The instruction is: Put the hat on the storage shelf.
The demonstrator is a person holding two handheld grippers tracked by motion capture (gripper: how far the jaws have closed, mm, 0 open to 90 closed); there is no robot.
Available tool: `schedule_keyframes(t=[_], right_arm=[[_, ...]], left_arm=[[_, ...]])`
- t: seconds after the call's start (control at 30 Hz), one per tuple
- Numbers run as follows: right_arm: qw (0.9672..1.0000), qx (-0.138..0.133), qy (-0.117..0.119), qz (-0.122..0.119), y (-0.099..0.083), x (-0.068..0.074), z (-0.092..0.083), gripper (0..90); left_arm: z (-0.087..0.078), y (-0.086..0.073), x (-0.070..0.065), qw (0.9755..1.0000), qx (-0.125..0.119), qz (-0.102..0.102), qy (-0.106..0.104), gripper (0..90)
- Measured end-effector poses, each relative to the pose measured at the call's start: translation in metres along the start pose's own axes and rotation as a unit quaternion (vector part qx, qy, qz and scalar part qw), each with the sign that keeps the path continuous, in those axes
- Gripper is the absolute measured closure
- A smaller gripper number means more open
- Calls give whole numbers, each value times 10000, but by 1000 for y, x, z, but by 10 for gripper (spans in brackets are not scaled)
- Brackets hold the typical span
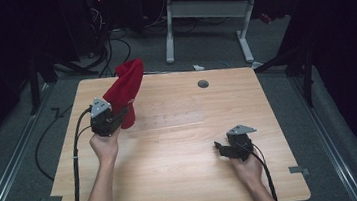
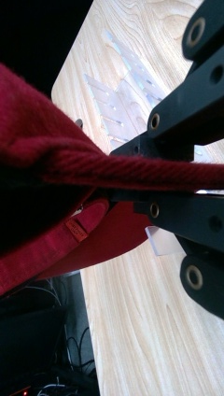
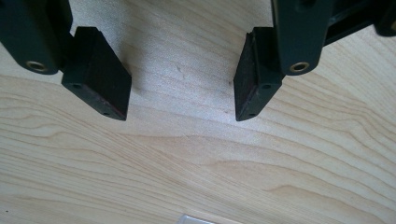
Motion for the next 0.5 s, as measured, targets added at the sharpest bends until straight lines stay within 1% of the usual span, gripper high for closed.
schedule_keyframes(t=[0.23, 0.33, 0.5], right_arm=[[10000, -1, 0, -3, 0, 0, 0, 371], [10000, 4, 1, -1, 0, 0, 0, 371], [10000, 0, 0, -6, 0, 0, 0, 371]], left_arm=[[-1, -10, 7, 9998, 70, -152, 76, 835], [-2, -11, 7, 9997, 74, -196, 80, 834], [-5, -14, 8, 9994, 170, -262, 116, 829]])
Point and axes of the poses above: each handheld gripper's, and its own axes: z roughly forward along the jaws, y roughly out of its top, x roughly to its left, the point moved 4 cm from there along z, roughly forward along the jaws, and after that the axes turned 12 degrees about x, right-handed, at the moved point
